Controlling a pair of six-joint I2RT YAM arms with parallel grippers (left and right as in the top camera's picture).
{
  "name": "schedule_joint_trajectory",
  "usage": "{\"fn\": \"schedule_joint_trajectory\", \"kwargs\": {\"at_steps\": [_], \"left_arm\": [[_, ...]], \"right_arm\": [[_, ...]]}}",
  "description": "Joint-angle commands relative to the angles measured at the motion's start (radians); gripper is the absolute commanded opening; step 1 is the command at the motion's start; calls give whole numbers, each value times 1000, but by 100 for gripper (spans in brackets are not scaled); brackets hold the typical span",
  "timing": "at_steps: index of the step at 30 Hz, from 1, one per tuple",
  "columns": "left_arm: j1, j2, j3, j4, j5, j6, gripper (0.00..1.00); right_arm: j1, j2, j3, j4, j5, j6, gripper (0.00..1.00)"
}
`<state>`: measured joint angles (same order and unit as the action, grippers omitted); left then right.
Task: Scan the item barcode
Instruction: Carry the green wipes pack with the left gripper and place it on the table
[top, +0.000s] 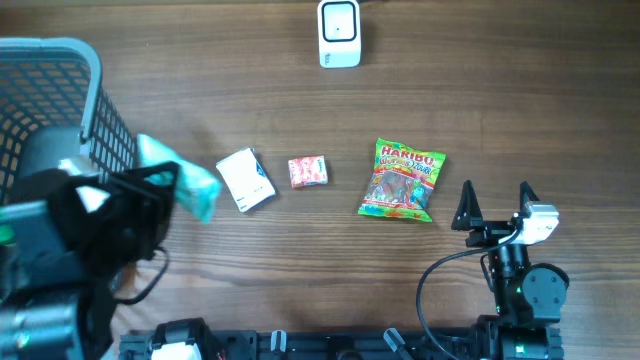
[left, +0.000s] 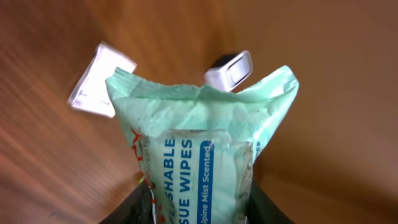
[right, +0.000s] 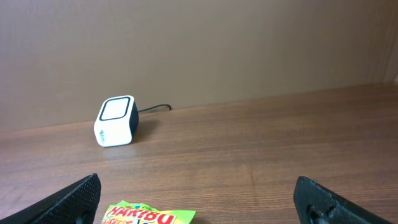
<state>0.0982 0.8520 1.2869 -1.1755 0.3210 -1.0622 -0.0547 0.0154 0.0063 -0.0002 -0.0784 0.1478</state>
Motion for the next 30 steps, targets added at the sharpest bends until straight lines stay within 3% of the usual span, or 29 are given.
{"fn": "schedule_joint_trajectory", "kwargs": {"at_steps": [1, 6, 11, 17, 21, 22, 23, 25, 30], "left_arm": [[-202, 52, -123, 74, -123, -106, 32], [-476, 209, -254, 238, -198, -224, 33], [-715, 510, -267, 336, -293, -342, 35], [-845, 834, -267, 433, -265, -579, 35], [-876, 904, -266, 543, -240, -618, 37], [-883, 899, -259, 553, -244, -602, 43], [-890, 886, -244, 551, -266, -578, 56], [-909, 843, -186, 520, -358, -506, 100], [-899, 690, 72, 240, -656, -294, 100]], "right_arm": [[3, -6, -1, 3, -9, -10, 100], [3, -6, -1, 3, -9, -11, 100], [3, -6, -1, 3, -9, -10, 99], [3, -6, -1, 3, -9, -11, 100], [3, -6, -1, 3, -9, -10, 100], [3, -6, -1, 3, -9, -10, 100], [3, -6, -1, 3, -9, -11, 100], [3, -6, -1, 3, -9, -10, 99], [3, -6, -1, 3, -9, -11, 100]]}}
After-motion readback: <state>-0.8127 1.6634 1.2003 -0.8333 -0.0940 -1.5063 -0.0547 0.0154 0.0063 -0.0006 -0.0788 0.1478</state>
